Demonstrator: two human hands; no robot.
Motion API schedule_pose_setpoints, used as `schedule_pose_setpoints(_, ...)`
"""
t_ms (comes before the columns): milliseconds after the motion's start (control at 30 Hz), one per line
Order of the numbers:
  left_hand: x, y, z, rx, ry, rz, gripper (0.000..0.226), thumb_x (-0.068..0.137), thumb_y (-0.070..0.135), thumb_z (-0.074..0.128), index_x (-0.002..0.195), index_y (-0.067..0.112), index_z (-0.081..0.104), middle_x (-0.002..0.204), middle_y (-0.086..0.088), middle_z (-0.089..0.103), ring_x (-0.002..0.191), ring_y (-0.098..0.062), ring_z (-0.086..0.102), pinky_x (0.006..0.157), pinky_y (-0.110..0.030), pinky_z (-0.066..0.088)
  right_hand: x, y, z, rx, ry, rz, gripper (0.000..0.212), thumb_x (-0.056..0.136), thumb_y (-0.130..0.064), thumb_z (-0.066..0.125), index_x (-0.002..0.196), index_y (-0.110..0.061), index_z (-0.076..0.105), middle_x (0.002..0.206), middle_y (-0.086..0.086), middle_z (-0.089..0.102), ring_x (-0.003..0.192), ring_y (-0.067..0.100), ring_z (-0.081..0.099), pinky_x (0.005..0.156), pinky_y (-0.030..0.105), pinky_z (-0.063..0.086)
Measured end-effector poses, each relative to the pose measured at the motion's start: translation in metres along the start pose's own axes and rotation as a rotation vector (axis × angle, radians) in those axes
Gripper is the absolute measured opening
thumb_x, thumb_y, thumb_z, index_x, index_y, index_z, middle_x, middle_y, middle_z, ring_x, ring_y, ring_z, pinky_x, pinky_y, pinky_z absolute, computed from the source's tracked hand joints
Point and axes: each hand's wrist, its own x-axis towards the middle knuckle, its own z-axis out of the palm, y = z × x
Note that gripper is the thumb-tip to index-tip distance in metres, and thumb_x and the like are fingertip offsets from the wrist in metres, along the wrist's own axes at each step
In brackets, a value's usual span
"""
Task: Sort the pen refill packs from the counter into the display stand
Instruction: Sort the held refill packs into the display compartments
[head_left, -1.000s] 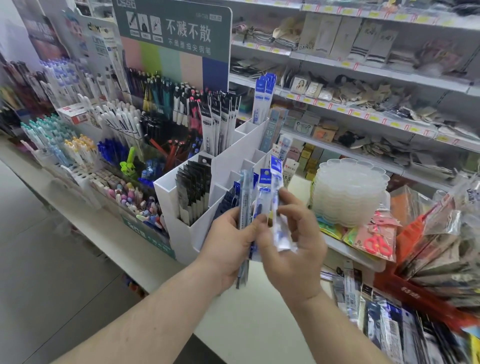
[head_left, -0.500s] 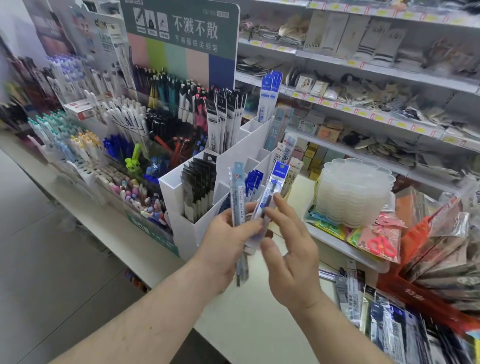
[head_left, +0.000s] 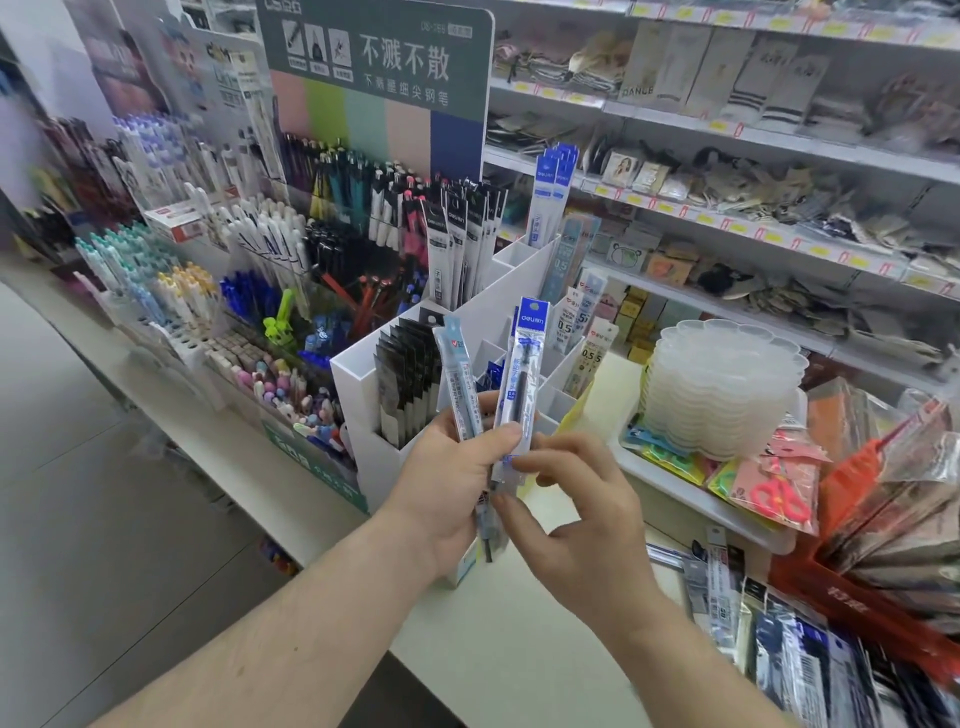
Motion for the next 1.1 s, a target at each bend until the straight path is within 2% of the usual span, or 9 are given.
schedule_pose_setpoints(100, 0.0, 0.001, 0.001, 0.001, 0.02, 0.022, 0.022, 0.093, -0.004, 0.057, 0.108, 0.013, 0.061, 0.096, -0.017, 0.071, 0.083, -0.028, 0.066, 0.086, -0.046, 0.055, -0.001, -0.001, 0.0, 0.05, -0.01, 0.069, 0.047, 0.07, -0.008, 0.081, 0.113, -0.017, 0.065, 0.095, -0.001, 0.06, 0.082, 0.005, 0.057, 0.076, 0.013, 0.045)
schedule_pose_setpoints(167, 0.0, 0.002, 0.002, 0.004, 0.008, 0.029, 0.021, 0.093, -0.004, 0.057, 0.104, 0.013, 0.06, 0.093, -0.021, 0.07, 0.082, -0.029, 0.066, 0.083, -0.047, 0.056, -0.002, -0.002, -0.001, 0.078, -0.015, 0.072, 0.042, 0.074, -0.015, 0.077, 0.114, -0.021, 0.065, 0.094, -0.003, 0.062, 0.08, 0.001, 0.057, 0.077, 0.012, 0.045)
schedule_pose_setpoints(233, 0.0, 0.001, 0.001, 0.003, 0.007, 0.039, 0.022, 0.091, -0.007, 0.059, 0.103, 0.011, 0.06, 0.087, -0.019, 0.071, 0.077, -0.027, 0.068, 0.074, -0.042, 0.059, -0.003, -0.004, -0.002, 0.12, -0.007, 0.11, 0.031, 0.075, -0.021, 0.074, 0.106, -0.023, 0.069, 0.088, -0.008, 0.064, 0.074, 0.003, 0.058, 0.074, 0.013, 0.045)
schedule_pose_setpoints(367, 0.004, 0.0, 0.0, 0.005, 0.021, 0.045, 0.026, 0.085, -0.01, 0.063, 0.106, 0.005, 0.058, 0.087, -0.02, 0.069, 0.075, -0.028, 0.068, 0.07, -0.039, 0.059, -0.001, -0.013, 0.0, 0.347, -0.005, 0.441, 0.018, 0.074, -0.018, 0.075, 0.086, -0.032, 0.071, 0.076, -0.012, 0.067, 0.066, 0.009, 0.06, 0.067, 0.025, 0.052)
schedule_pose_setpoints(533, 0.011, 0.004, -0.004, 0.039, 0.022, 0.033, 0.025, 0.084, -0.001, 0.068, 0.102, 0.007, 0.052, 0.087, -0.021, 0.062, 0.075, -0.029, 0.063, 0.073, -0.043, 0.057, 0.008, -0.016, -0.008, 0.572, 0.008, 0.603, 0.014, 0.076, -0.005, 0.059, 0.083, -0.014, 0.068, 0.067, -0.007, 0.065, 0.061, 0.009, 0.059, 0.063, 0.023, 0.051)
schedule_pose_setpoints(733, 0.016, 0.01, -0.008, 0.183, 0.013, 0.065, 0.026, 0.084, 0.002, 0.071, 0.079, 0.013, 0.048, 0.07, -0.005, 0.063, 0.061, -0.016, 0.063, 0.064, -0.032, 0.056, 0.007, -0.012, -0.022, 0.464, -0.145, 0.603, 0.015, 0.079, -0.011, 0.058, 0.091, -0.016, 0.065, 0.068, -0.014, 0.059, 0.064, 0.01, 0.054, 0.065, 0.022, 0.047)
schedule_pose_setpoints(900, 0.02, 0.004, -0.007, 0.28, 0.105, 0.122, 0.034, 0.081, 0.003, 0.076, 0.077, 0.015, 0.044, 0.079, -0.014, 0.062, 0.077, -0.029, 0.066, 0.08, -0.049, 0.058, 0.008, -0.015, -0.021, 0.402, -0.085, 0.689, 0.035, 0.077, -0.008, 0.074, 0.105, -0.022, 0.059, 0.076, -0.008, 0.059, 0.065, 0.012, 0.056, 0.066, 0.032, 0.052)
schedule_pose_setpoints(1000, 0.021, 0.001, -0.005, 0.298, 0.174, 0.236, 0.036, 0.083, 0.0, 0.074, 0.077, 0.015, 0.042, 0.067, 0.002, 0.064, 0.067, -0.015, 0.066, 0.066, -0.03, 0.057, 0.003, -0.018, -0.02, 0.335, 0.066, 0.769, 0.037, 0.076, -0.006, 0.081, 0.1, -0.026, 0.06, 0.074, -0.008, 0.054, 0.06, 0.007, 0.049, 0.059, 0.02, 0.045)
schedule_pose_setpoints(1100, 0.018, 0.001, -0.003, 0.294, 0.215, 0.337, 0.036, 0.083, -0.003, 0.072, 0.076, 0.015, 0.042, 0.054, 0.015, 0.058, 0.055, -0.002, 0.061, 0.054, -0.014, 0.048, -0.001, -0.021, -0.019, 0.383, 0.095, 0.851, 0.027, 0.078, -0.007, 0.08, 0.092, -0.021, 0.063, 0.057, -0.005, 0.049, 0.052, 0.014, 0.042, 0.052, 0.025, 0.039)
